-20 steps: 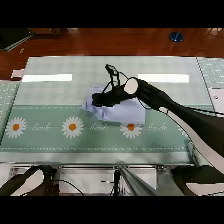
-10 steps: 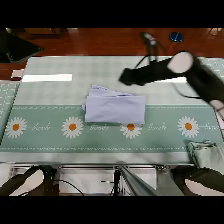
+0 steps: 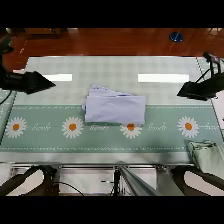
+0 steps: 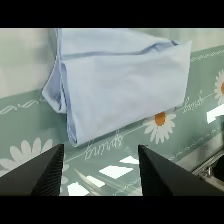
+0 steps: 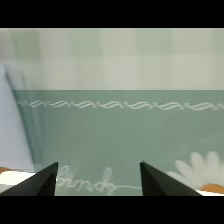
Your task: Fold the shirts.
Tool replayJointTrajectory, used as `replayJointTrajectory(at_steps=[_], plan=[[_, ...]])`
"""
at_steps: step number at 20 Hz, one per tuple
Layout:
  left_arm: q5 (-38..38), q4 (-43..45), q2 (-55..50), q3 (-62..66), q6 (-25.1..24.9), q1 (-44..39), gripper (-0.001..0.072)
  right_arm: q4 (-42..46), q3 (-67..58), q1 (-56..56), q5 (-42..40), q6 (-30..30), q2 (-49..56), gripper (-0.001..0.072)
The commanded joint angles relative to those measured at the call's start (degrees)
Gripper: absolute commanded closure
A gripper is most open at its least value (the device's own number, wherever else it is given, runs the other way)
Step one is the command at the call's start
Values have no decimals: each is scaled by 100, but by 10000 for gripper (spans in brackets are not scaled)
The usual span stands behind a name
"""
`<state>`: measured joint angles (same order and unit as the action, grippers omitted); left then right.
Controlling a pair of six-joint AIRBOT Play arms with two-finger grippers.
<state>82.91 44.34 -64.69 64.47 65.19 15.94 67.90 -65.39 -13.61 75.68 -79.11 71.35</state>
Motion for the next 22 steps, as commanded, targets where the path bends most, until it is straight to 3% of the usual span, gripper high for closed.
replayJointTrajectory(at_steps=[1, 4, 11, 12, 14, 19, 22], plan=[[31, 227, -13, -518, -2, -2, 142, -2236, 831, -323, -481, 951, 431, 123], [35, 350, -13, -632, 0, -2, 142, -2754, 1191, 129, -726, 1344, 1034, 123], [35, 350, -13, -632, 70, -2, 143, -3501, 1207, 1580, -1283, 1613, 2227, 148], [35, 350, -11, -632, 101, -2, 143, -3587, 1204, 1766, -1397, 1626, 2264, 253], [35, 350, -11, -632, 107, -2, 143, -3611, 1130, 1980, -1451, 1641, 2262, 666], [33, 345, -11, -632, 166, -2, 151, -3593, 498, 1537, -229, 1467, 1392, 683], [140, 267, -9, -632, 376, -2, 160, -3587, 66, 857, -103, 522, 225, 684]])
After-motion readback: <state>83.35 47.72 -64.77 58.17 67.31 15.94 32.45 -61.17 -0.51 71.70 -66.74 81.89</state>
